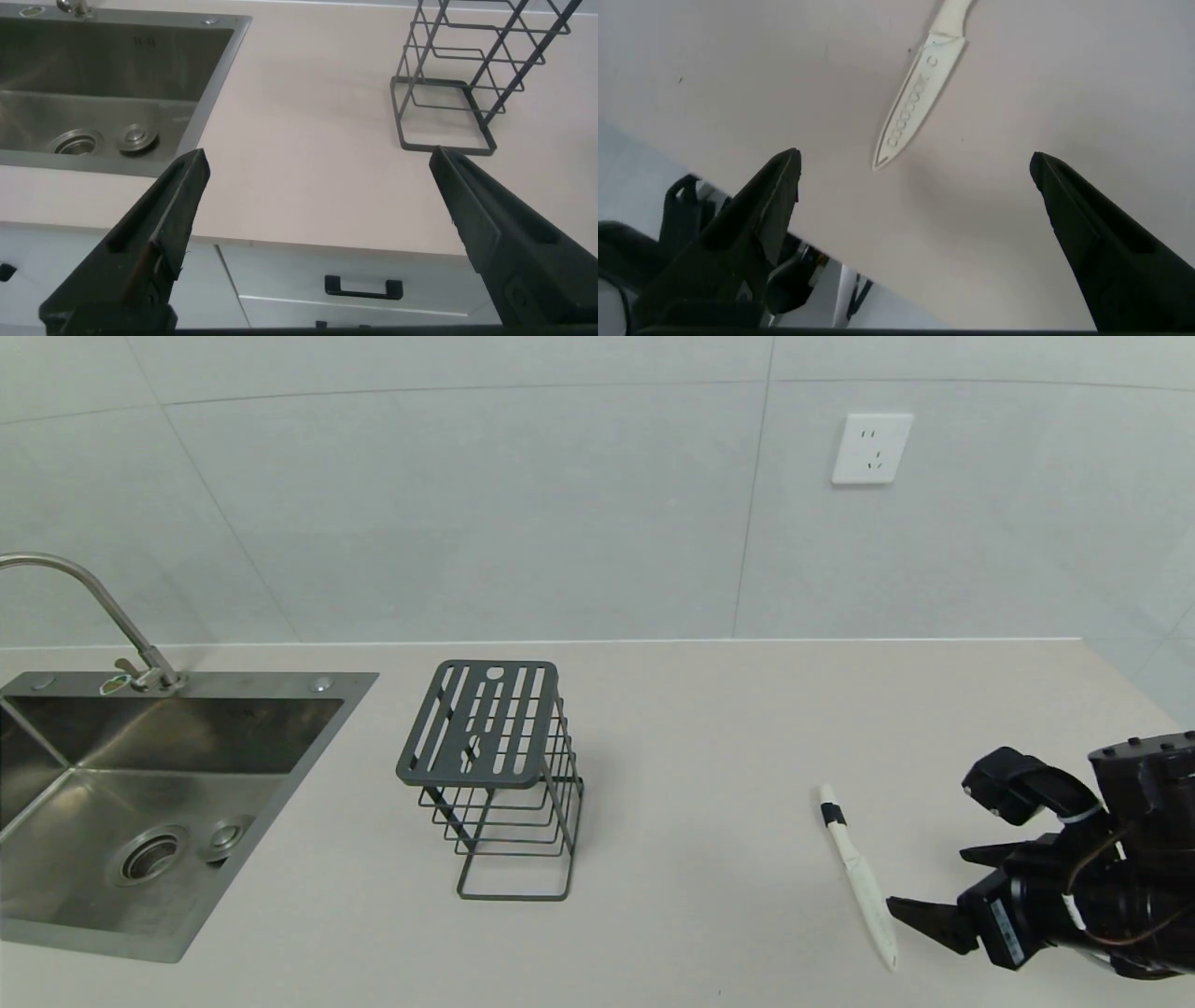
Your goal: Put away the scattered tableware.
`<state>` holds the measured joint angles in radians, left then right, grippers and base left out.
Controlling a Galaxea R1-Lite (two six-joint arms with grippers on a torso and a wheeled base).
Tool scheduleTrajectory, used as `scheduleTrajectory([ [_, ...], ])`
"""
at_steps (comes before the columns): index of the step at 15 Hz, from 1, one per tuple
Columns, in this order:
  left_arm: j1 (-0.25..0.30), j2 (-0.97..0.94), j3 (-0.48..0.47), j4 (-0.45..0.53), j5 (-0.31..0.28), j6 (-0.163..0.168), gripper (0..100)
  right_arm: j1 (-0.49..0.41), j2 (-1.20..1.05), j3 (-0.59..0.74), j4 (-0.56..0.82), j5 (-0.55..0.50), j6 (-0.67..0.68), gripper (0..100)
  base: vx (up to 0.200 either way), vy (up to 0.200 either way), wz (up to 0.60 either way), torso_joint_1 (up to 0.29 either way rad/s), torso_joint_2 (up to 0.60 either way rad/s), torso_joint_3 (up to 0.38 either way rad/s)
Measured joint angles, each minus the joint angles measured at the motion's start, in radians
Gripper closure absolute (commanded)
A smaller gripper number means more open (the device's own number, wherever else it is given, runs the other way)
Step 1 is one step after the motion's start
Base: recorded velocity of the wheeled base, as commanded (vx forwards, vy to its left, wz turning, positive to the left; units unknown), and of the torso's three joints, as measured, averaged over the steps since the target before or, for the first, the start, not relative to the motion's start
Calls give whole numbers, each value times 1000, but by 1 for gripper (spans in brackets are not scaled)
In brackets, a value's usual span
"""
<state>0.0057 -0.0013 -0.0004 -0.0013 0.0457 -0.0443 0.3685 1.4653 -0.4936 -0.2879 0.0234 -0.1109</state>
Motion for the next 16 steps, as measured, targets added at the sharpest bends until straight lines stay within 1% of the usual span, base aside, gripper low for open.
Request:
scheduleTrajectory([
  [1, 0, 0, 0, 0, 0, 0, 0, 7, 27, -12, -20, -21, 15, 0, 0, 0, 0, 0, 0, 0],
  [4, 0, 0, 0, 0, 0, 1, 0, 42, 90, -45, -23, -39, 67, 0, 0, 0, 0, 0, 0, 0],
  [6, 0, 0, 0, 0, 0, 1, 0, 80, 137, -92, -24, -83, 131, 0, 0, 0, 0, 0, 0, 0],
  [8, 0, 0, 0, 0, 0, 1, 0, 107, 186, -126, -24, -109, 155, 0, 0, 0, 0, 0, 0, 0],
  [10, 0, 0, 0, 0, 0, 1, 0, 113, 225, -134, -22, -149, 158, 0, 0, 0, 0, 0, 0, 0],
  [12, 0, 0, 0, 0, -1, 4, 0, 103, 250, -132, -19, -164, 160, 0, 0, 0, 0, 0, 0, 0],
  [13, 0, 0, 0, 0, -1, 10, 0, 95, 262, -132, -20, -170, 162, 0, 0, 0, 0, 0, 0, 0],
  [14, 0, 0, 0, 0, -1, 24, 0, 90, 272, -132, -20, -181, 163, 0, 0, 0, 0, 0, 0, 0],
  [16, 0, 0, 0, 0, -1, 31, 0, 88, 291, -132, -20, -188, 163, 0, 0, 0, 0, 0, 0, 0],
])
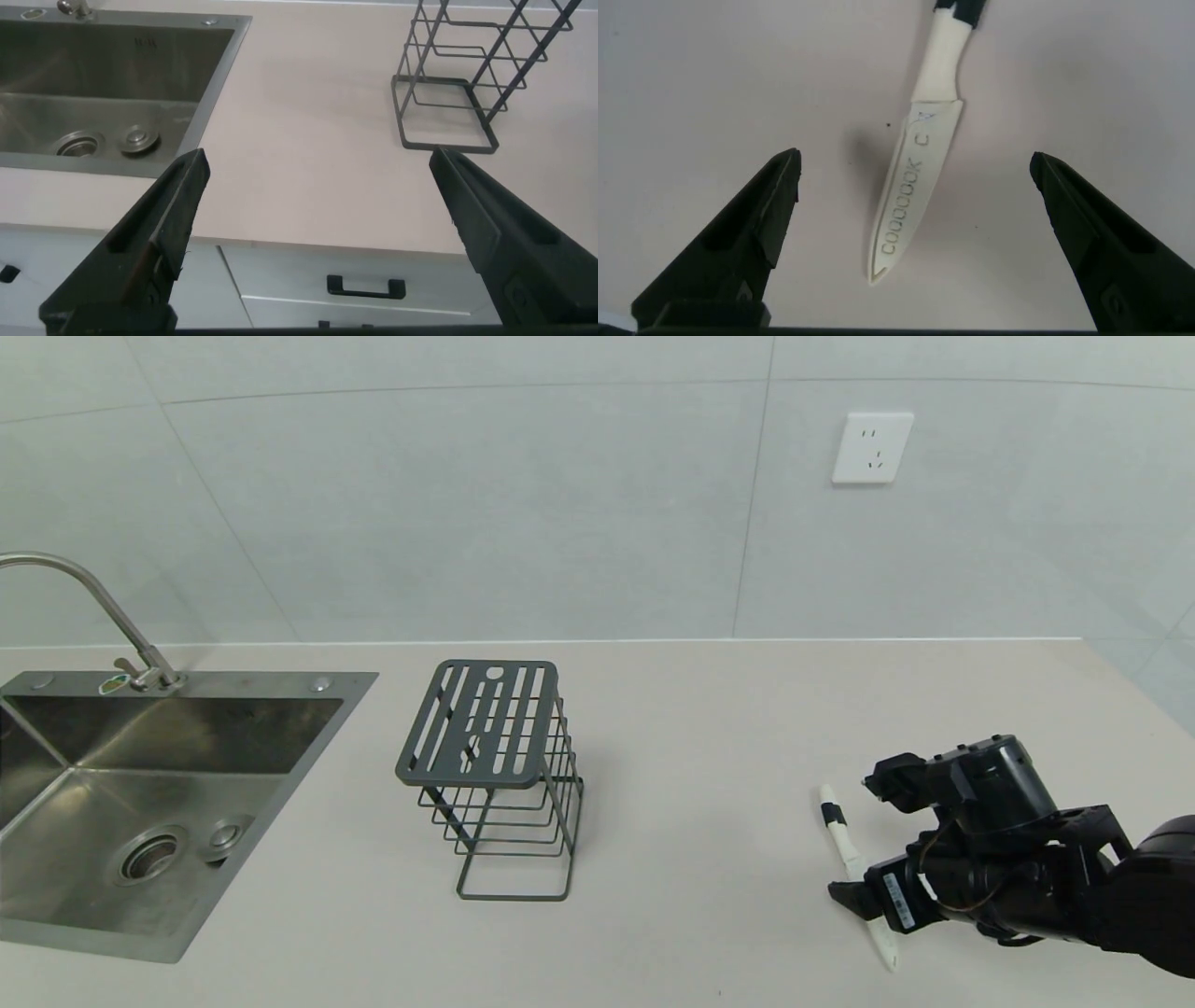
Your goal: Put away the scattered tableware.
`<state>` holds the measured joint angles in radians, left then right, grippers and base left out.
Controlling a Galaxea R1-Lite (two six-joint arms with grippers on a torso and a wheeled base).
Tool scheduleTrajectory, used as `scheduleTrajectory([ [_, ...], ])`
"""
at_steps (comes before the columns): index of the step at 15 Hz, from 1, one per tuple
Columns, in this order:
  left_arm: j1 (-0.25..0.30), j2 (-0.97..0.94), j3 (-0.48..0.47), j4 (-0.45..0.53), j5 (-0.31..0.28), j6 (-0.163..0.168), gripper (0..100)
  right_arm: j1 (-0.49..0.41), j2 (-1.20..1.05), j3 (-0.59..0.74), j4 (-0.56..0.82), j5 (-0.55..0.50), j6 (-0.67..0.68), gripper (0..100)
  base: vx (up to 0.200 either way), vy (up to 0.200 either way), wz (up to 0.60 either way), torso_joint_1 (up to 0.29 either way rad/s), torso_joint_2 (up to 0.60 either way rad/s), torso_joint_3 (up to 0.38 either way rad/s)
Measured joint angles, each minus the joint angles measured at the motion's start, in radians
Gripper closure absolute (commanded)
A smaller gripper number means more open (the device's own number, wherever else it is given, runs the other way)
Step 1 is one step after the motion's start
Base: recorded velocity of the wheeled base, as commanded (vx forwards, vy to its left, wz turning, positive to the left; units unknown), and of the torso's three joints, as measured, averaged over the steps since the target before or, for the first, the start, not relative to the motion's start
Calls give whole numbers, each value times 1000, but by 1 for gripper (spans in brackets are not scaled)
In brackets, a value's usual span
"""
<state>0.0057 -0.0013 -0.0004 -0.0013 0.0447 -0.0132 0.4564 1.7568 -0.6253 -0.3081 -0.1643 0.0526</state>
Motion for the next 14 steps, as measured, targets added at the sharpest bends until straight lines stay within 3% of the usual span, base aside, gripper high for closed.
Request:
scheduleTrajectory([
  [14, 0, 0, 0, 0, 0, -8, 0, -30, 122, -81, -9, 0, -4, 0, 0, 0, 0, 0, 0, 0],
])
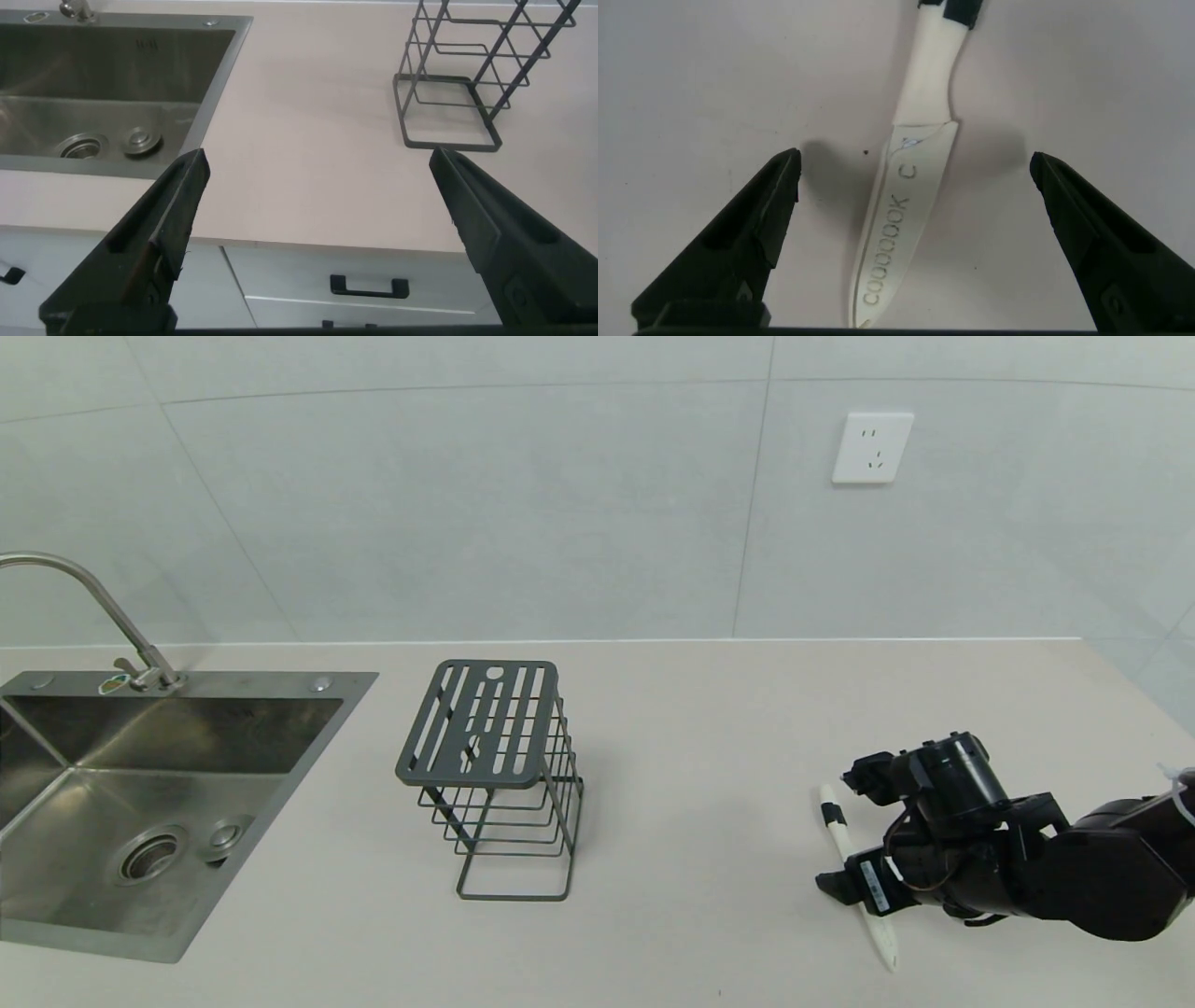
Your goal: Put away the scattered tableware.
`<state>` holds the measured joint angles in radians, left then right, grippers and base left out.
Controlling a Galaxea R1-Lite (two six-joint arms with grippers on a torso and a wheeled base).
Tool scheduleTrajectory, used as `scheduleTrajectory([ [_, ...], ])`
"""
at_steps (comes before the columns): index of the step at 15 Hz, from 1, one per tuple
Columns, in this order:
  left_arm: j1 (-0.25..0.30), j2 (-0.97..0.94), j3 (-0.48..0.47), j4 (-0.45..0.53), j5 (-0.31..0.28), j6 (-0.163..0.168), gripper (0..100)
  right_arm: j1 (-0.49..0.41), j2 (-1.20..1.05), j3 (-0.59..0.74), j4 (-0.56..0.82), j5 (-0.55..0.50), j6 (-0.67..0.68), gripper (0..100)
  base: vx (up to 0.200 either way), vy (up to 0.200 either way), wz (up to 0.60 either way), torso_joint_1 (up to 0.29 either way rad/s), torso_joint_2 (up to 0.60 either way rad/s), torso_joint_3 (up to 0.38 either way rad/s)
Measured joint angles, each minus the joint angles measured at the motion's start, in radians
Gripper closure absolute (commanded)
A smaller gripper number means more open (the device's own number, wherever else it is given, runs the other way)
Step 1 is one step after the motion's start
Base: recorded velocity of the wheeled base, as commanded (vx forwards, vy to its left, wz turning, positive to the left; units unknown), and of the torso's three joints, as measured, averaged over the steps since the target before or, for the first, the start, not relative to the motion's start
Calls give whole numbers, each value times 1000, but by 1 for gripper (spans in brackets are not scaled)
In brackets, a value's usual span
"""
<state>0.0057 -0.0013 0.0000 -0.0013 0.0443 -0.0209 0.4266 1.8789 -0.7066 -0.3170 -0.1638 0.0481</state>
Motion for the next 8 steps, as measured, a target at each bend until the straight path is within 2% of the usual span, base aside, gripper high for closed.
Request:
scheduleTrajectory([
  [3, 0, 0, 0, 0, 0, 0, 0, -3, 22, -21, -1, 0, 3, 0, 0, 0, 0, 0, 0, 0],
  [4, 0, 0, 0, 0, 0, 0, 0, -7, 29, -21, -1, 0, 4, 100, 0, 0, 0, 0, 0, 0],
  [8, 0, 0, 0, 0, 0, 0, 0, -11, 38, 16, -11, 1, 6, 100, 0, 0, 0, 0, 0, 0],
])
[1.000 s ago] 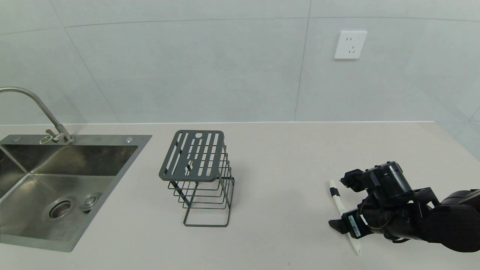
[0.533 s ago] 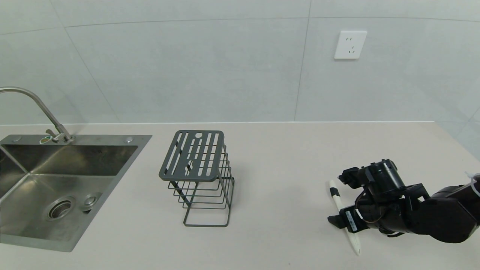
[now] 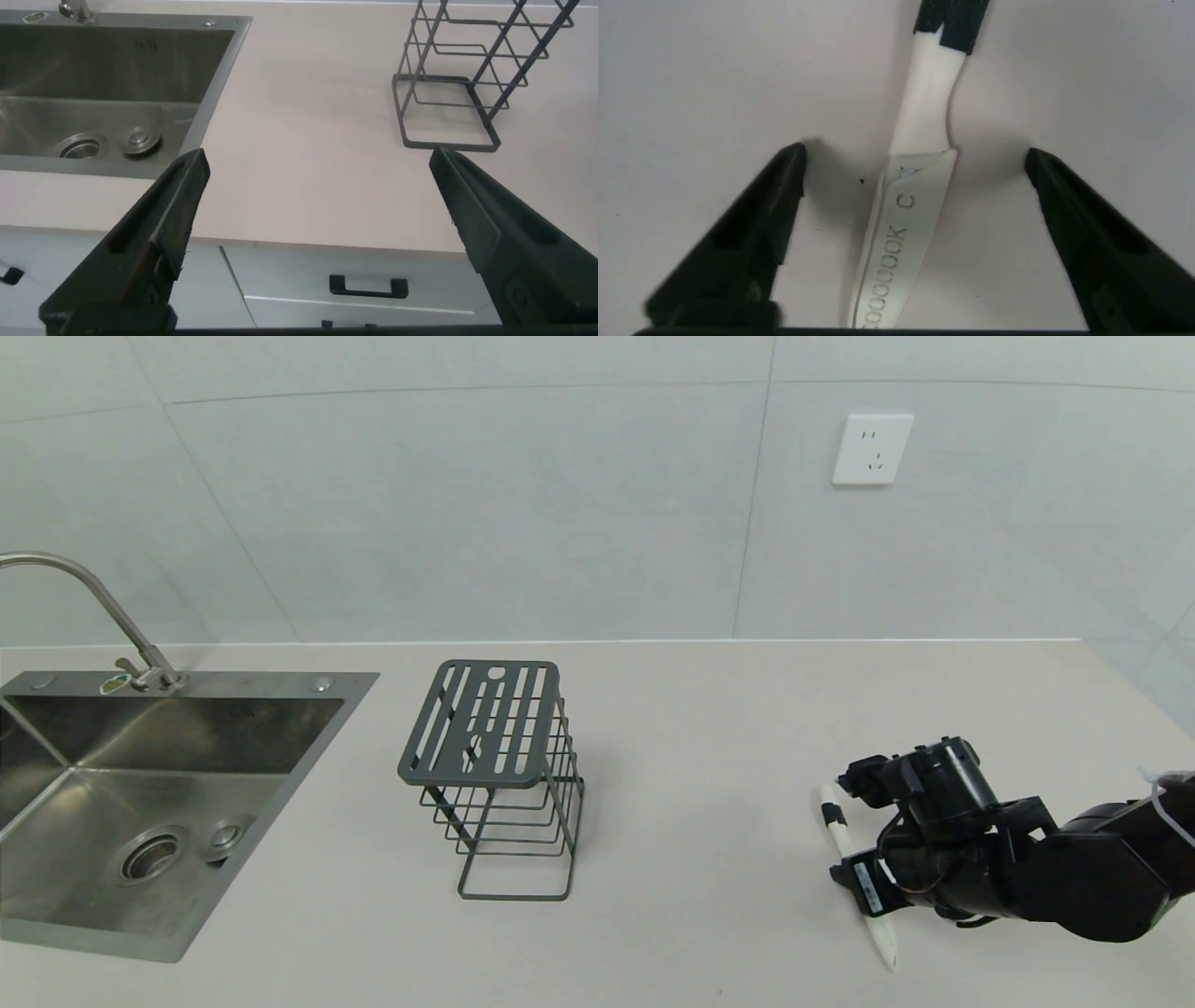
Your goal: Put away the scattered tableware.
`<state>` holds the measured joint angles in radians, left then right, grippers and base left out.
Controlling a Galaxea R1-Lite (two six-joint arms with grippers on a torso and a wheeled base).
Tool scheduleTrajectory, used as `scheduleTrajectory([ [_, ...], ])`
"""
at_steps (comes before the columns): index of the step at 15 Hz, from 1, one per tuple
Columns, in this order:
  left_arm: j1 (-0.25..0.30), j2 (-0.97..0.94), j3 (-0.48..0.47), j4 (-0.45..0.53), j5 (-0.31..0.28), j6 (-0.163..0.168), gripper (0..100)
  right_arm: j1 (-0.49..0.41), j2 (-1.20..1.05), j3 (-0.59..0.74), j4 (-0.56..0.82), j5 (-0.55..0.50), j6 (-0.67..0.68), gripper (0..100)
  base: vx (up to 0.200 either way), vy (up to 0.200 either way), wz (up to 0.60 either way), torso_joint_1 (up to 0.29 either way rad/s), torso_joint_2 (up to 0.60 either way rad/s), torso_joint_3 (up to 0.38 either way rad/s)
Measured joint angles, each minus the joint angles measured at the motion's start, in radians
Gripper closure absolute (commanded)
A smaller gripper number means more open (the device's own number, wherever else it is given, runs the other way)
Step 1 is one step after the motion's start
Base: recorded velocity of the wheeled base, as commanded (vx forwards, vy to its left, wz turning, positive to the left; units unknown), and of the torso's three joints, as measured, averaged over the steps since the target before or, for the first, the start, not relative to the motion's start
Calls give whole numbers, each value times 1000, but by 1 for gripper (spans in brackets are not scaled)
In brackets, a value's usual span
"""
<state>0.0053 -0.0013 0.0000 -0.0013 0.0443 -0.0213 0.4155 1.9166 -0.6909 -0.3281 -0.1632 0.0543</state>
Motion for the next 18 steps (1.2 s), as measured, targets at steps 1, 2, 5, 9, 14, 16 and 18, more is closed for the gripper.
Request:
scheduleTrajectory([
  [1, 0, 0, 0, 0, 0, 1, 0, -3, 0, 16, 2, -1, 0, 100, 0, 0, 0, 0, 0, 0],
  [2, 0, 0, 0, 0, 0, 1, 0, -3, -1, 20, 2, -1, 0, 100, 0, 0, 0, 0, 0, 0],
  [5, 0, 0, 0, 0, -1, -9, 0, -3, -10, -2, 5, -1, -5, 100, 0, 0, 0, 0, 0, 0],
  [9, 0, 0, 0, 0, -2, -13, 0, -2, -56, -44, 1, 4, -9, 100, 0, 0, 0, 0, 0, 0],
  [14, 0, 0, 0, 0, -2, -14, 0, 20, -112, -42, -69, 9, -39, 100, 0, 0, 0, 0, 0, 0],
  [16, 0, 0, 0, -39, -6, -11, 0, 44, -134, -40, -102, 9, -45, 100, 0, 0, 0, 0, 0, 0],
  [18, 0, 0, 0, -157, -31, -13, 0, 100, -169, -42, -166, 19, -48, 100, 0, 0, 0, 0, 0, 0],
])
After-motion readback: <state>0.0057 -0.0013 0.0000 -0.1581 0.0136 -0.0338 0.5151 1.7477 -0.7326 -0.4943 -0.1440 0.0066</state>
